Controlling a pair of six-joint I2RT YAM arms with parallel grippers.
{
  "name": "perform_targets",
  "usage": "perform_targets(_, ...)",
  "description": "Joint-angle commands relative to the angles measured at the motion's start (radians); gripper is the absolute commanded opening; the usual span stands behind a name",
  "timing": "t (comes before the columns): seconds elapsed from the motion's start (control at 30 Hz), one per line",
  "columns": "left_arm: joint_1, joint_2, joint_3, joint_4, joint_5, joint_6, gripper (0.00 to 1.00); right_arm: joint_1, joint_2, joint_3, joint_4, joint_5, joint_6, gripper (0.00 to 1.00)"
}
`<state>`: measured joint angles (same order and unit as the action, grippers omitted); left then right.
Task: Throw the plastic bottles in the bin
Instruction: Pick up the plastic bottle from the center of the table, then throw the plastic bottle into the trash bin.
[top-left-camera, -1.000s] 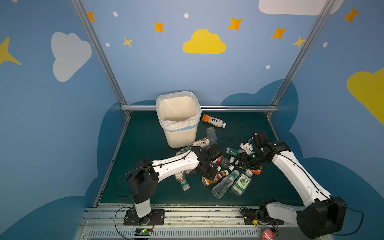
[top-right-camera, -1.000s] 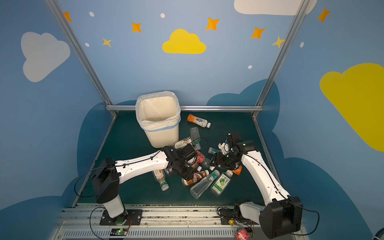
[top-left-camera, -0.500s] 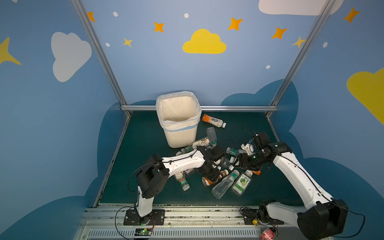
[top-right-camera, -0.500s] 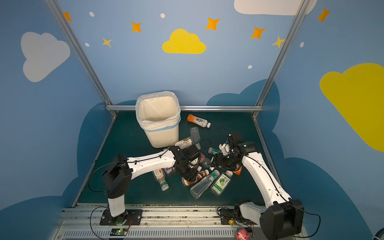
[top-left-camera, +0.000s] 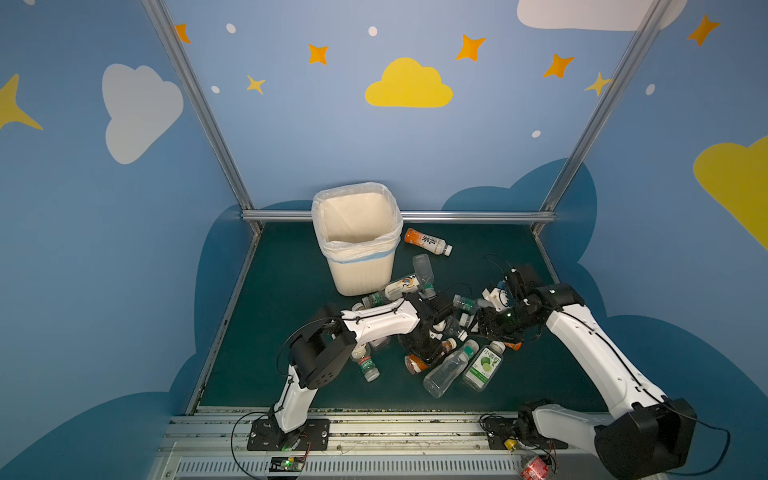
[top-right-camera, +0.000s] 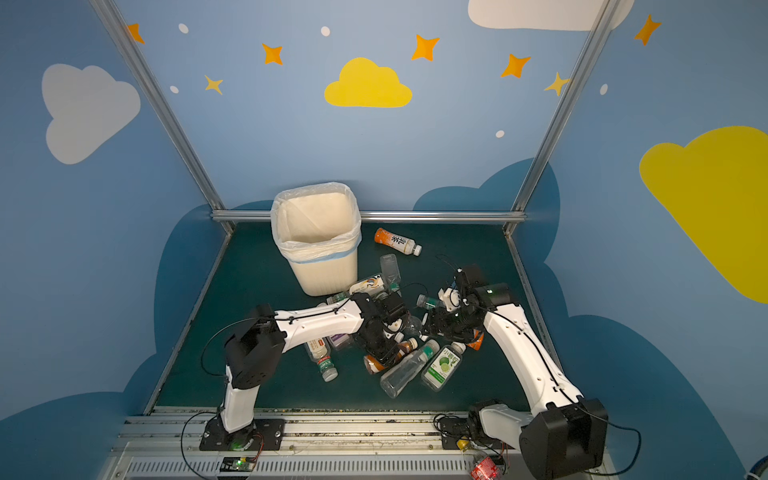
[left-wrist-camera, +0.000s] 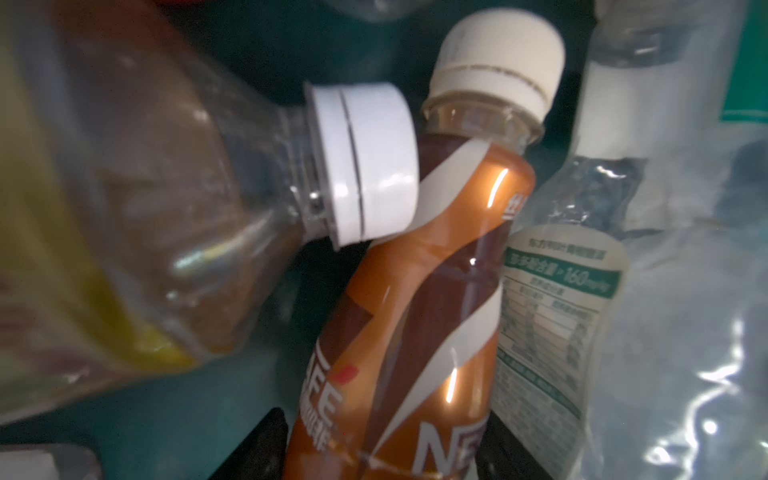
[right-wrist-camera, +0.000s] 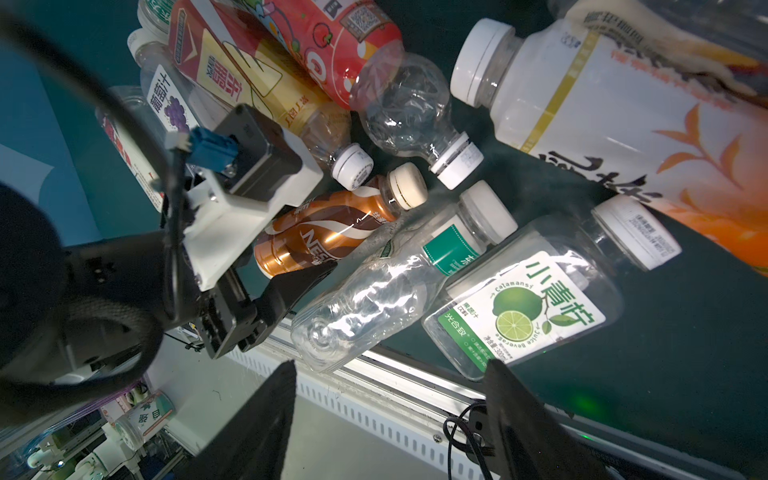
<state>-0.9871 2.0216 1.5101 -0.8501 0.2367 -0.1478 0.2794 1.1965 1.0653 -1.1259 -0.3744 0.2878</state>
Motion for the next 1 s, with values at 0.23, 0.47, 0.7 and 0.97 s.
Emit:
perform_targets(0.23,0.006,0.002,0.008,-0.039,0.005,0.012,0.57,0.001,0.000,0.010,-0.014,0.011,-0.005,0.73)
perform_targets(0.47,0.019,-0.098,-0.013,-0.076,-0.015,-0.020,0.53,-0.002,-0.004,0.009,-0.001,0.014,-0.001,0.73)
perform_targets(0.7,0.025,-0.222,0.024,-0.167,-0.061,-0.044,0.54,-0.002,0.012,0.015,0.017,0.005,-0.008,0.73)
perform_targets(0.97,0.117,-0.312,0.309,-0.329,-0.242,0.011,0.54,-0.003,0.051,0.050,0.028,-0.017,-0.021,0.73)
